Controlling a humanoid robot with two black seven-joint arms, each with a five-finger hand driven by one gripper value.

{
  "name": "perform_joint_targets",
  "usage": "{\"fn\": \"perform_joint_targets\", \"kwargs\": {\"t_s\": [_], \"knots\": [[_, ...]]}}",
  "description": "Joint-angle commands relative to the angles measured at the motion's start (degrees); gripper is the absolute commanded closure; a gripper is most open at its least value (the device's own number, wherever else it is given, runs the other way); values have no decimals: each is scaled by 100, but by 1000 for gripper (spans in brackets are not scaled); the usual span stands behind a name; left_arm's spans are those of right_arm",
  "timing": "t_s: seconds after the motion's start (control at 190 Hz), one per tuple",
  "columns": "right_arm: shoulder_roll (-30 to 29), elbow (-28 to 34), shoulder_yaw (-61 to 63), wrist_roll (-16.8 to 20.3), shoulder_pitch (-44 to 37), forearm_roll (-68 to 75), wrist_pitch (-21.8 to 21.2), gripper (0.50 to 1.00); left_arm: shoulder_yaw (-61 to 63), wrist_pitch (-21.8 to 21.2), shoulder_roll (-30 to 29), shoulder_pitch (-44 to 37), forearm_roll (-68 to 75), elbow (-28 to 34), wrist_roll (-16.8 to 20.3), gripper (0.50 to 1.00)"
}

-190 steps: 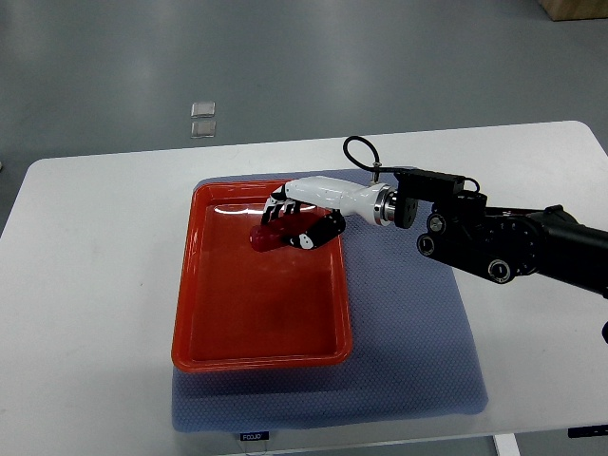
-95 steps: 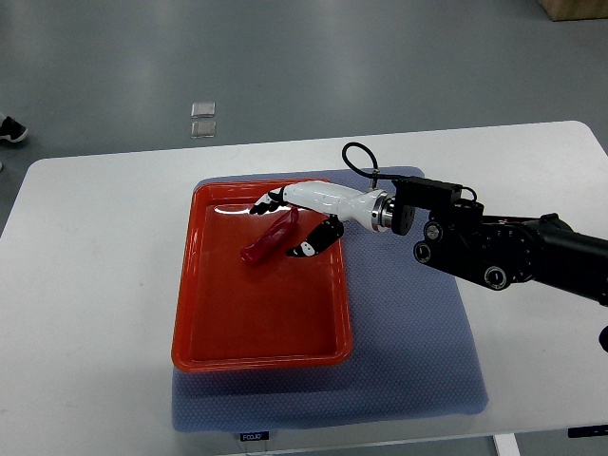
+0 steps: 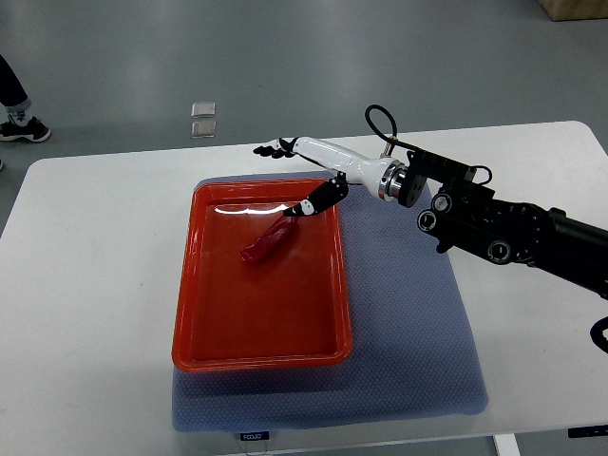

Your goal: Place red pepper on red tray

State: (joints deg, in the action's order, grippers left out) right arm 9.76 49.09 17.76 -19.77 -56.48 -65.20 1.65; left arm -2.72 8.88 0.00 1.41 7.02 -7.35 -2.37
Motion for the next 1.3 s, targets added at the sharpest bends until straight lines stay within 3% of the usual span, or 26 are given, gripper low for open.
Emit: {"fn": "perform_joint_targets", "kwargs": {"t_s": [0.0,0.273,0.678,0.82,0.899,0.988,1.12,1.293], "knots": [[0,-84,631,0,207,403,-16,603,0,0,0,0,1,-4,-1,500],[0,-400,2170,52,541,2011,-7,603,0,0,0,0,1,-4,-1,500],[35,-673,2899,79,1033,4165,19,601,9,0,0,-9,1,5,-1,500],[26,-901,2899,553,1068,5114,19,601,9,0,0,-9,1,5,-1,500],[17,-937,2891,606,1121,5378,2,601,9,0,0,-9,1,5,-1,500],[17,-945,2899,615,1227,5475,-121,601,9,0,0,-9,1,5,-1,500],[17,-1059,2934,545,1288,5475,-701,601,9,0,0,-9,1,5,-1,500],[-35,-1279,2996,536,1288,5475,-789,597,0,0,0,-9,1,5,-1,500]]}}
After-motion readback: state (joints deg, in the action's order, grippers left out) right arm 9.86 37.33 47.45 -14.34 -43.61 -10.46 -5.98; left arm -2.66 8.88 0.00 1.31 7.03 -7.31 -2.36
